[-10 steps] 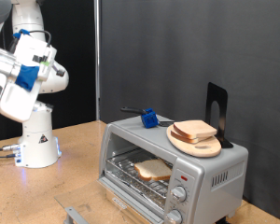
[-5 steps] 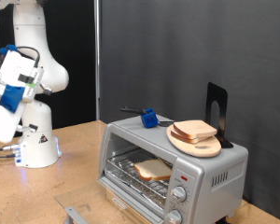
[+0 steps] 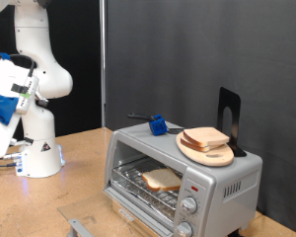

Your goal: Make a piece of toast with the oven

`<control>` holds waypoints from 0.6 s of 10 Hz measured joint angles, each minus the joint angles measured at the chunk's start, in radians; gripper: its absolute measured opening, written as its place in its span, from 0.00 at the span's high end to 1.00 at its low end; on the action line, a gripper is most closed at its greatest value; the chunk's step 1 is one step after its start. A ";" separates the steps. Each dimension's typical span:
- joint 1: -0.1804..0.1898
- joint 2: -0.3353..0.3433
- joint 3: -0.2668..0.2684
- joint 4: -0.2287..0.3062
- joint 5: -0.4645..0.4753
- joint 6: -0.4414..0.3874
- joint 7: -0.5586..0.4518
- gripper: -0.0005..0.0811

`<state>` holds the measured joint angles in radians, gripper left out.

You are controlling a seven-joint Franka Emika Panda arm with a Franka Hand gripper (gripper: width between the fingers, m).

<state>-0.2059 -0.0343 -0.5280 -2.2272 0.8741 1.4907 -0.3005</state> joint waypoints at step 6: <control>0.006 0.185 0.036 -0.012 0.048 0.191 -0.107 0.00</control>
<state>-0.1996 0.1510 -0.4924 -2.2394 0.9221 1.6814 -0.4074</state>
